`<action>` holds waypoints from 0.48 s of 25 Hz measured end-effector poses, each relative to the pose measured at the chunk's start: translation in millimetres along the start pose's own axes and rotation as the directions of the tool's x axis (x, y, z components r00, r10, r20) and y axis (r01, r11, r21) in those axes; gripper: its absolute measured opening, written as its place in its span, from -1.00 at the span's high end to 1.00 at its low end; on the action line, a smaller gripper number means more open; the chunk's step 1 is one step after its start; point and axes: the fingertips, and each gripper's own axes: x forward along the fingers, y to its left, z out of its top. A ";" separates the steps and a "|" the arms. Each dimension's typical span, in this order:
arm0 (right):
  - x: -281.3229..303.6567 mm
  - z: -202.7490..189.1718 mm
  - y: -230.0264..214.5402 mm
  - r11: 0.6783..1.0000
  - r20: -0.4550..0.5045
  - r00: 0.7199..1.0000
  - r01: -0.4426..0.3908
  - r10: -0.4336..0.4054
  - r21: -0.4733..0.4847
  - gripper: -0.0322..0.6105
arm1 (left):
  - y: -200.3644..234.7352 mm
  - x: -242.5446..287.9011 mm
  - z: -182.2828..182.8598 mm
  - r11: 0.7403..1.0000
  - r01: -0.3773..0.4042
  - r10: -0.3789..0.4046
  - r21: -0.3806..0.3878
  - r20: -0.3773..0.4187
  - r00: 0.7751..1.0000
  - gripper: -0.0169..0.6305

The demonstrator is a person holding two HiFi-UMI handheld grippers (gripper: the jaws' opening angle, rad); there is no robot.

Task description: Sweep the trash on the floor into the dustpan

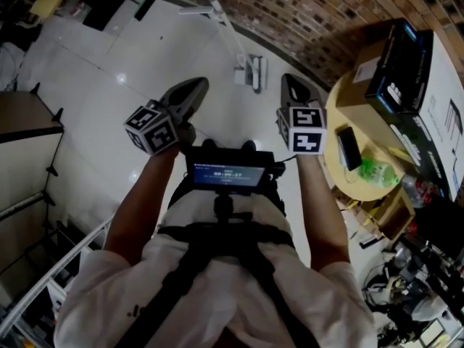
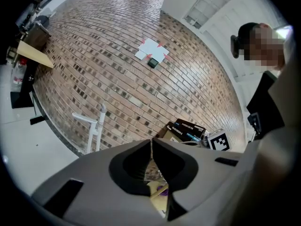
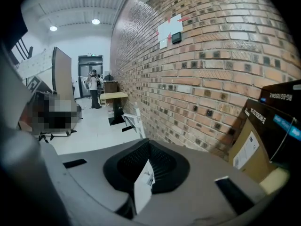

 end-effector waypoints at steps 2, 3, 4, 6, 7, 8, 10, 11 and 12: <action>-8.0 0.0 13.9 1.000 -0.005 1.000 0.005 -0.005 0.003 0.90 | 1.5 -12.8 2.1 1.000 0.011 -0.011 0.001 -0.006 1.000 0.92; -12.2 -0.3 19.3 1.000 -0.007 1.000 0.009 -0.009 0.006 0.90 | 1.8 -17.9 2.9 1.000 0.017 -0.017 0.002 -0.010 1.000 0.92; -16.7 -0.6 23.6 1.000 -0.008 1.000 0.014 -0.014 0.009 0.90 | 1.7 -22.1 3.7 1.000 0.022 -0.022 0.004 -0.013 1.000 0.92; -26.4 -0.7 29.7 1.000 -0.007 1.000 0.027 -0.027 0.013 0.90 | -0.3 -28.9 5.0 0.999 0.032 -0.031 0.008 -0.021 0.999 0.92; -31.4 -0.3 32.1 0.999 -0.005 0.999 0.034 -0.034 0.015 0.90 | -1.8 -32.4 5.2 0.999 0.036 -0.035 0.009 -0.026 0.999 0.92; -36.0 0.1 34.4 0.999 -0.003 0.999 0.041 -0.041 0.018 0.90 | -3.2 -36.1 5.0 0.999 0.039 -0.039 0.010 -0.032 0.999 0.92; -44.2 0.9 38.0 0.998 0.000 0.999 0.052 -0.052 0.027 0.90 | -5.6 -43.3 4.5 0.999 0.048 -0.047 0.015 -0.045 0.998 0.92; -47.7 1.2 39.5 0.998 0.003 0.998 0.055 -0.055 0.031 0.90 | -6.9 -46.6 4.6 0.998 0.053 -0.052 0.017 -0.050 0.997 0.92; -50.8 0.8 41.2 0.998 0.006 0.998 0.056 -0.056 0.034 0.90 | -8.3 -50.0 5.1 0.998 0.059 -0.058 0.020 -0.054 0.997 0.92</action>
